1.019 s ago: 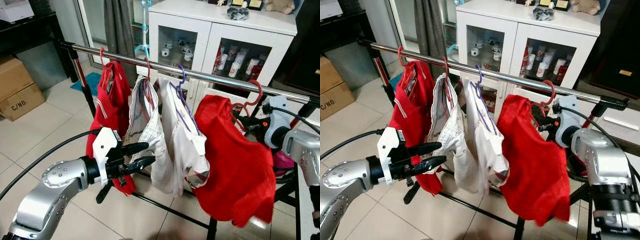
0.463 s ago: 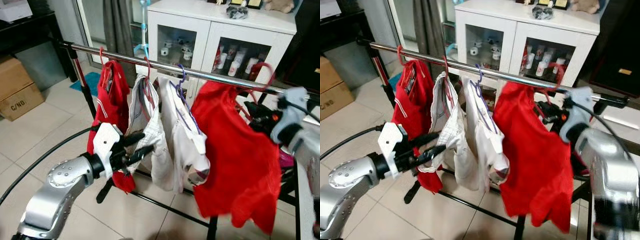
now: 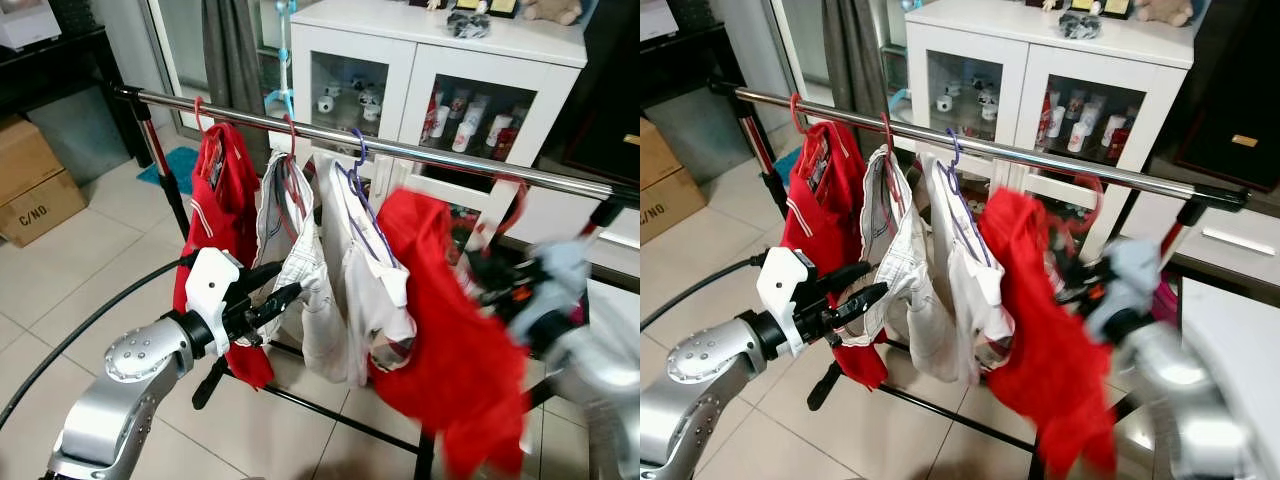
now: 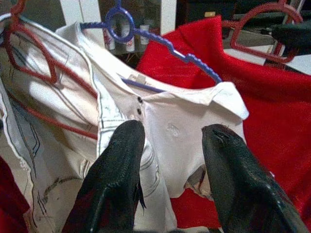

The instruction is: Hang hanger

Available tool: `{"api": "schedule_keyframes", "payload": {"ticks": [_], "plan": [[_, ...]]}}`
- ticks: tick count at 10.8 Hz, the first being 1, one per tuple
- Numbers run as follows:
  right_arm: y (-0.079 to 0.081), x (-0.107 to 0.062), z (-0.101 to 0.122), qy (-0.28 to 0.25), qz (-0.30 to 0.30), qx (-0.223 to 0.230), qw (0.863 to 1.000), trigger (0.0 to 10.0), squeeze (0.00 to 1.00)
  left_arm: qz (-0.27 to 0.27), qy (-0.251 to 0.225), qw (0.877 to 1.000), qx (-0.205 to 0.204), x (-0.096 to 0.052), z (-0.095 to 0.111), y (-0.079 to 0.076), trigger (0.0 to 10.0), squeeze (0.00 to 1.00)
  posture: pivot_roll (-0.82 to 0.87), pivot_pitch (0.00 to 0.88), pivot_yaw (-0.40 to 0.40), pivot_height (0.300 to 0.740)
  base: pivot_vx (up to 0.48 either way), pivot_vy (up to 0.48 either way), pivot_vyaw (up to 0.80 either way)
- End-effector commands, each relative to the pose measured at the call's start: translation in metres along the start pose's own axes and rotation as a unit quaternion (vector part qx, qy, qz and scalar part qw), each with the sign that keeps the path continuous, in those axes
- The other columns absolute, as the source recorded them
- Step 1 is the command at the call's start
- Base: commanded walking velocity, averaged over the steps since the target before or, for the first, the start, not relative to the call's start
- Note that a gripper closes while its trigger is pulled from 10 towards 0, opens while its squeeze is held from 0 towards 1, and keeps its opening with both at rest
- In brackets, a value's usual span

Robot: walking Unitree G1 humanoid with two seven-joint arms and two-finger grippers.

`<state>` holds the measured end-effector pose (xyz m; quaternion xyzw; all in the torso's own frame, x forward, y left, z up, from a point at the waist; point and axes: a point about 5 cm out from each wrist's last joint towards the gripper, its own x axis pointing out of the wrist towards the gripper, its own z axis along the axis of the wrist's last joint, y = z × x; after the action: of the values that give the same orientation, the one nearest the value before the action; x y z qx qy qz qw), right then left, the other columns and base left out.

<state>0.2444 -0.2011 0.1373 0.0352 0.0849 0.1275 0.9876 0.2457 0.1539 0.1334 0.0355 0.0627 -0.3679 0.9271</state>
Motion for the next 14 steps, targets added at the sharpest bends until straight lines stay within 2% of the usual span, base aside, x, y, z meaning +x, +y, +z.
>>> {"api": "schedule_keyframes", "payload": {"ticks": [1,4,8,10,14], "plan": [[0.006,0.002,0.0,-0.013,-0.028,-0.004,1.0,0.0,0.0,0.013,0.004,1.0,0.002,-0.003,-0.002,0.003,10.0,0.0,-0.01,0.0,0.019,0.74,-0.244,0.0,0.0],[0.022,0.009,-0.006,-0.009,-0.039,0.007,0.999,0.0,0.0,0.022,0.007,1.0,-0.003,-0.005,-0.005,0.002,10.0,0.0,0.0,0.0,0.008,0.74,-0.29,0.0,0.0],[0.025,0.012,-0.008,-0.003,-0.046,0.008,0.999,0.0,0.0,0.029,0.005,1.0,-0.006,-0.006,-0.007,0.004,10.0,0.0,0.01,0.0,-0.006,0.74,-0.334,0.0,0.0],[0.027,0.012,-0.01,0.006,-0.045,0.005,0.999,0.0,0.0,0.034,0.003,0.999,-0.009,-0.007,-0.009,0.004,10.0,0.0,0.01,0.0,-0.01,0.74,0.0,0.0,0.0],[0.02,0.009,-0.027,0.077,-0.067,-0.029,0.994,0.0,0.0,0.036,0.004,0.999,-0.022,-0.013,-0.015,0.001,10.0,0.0,0.02,0.0,-0.018,0.74,0.0,0.0,0.0]]}}
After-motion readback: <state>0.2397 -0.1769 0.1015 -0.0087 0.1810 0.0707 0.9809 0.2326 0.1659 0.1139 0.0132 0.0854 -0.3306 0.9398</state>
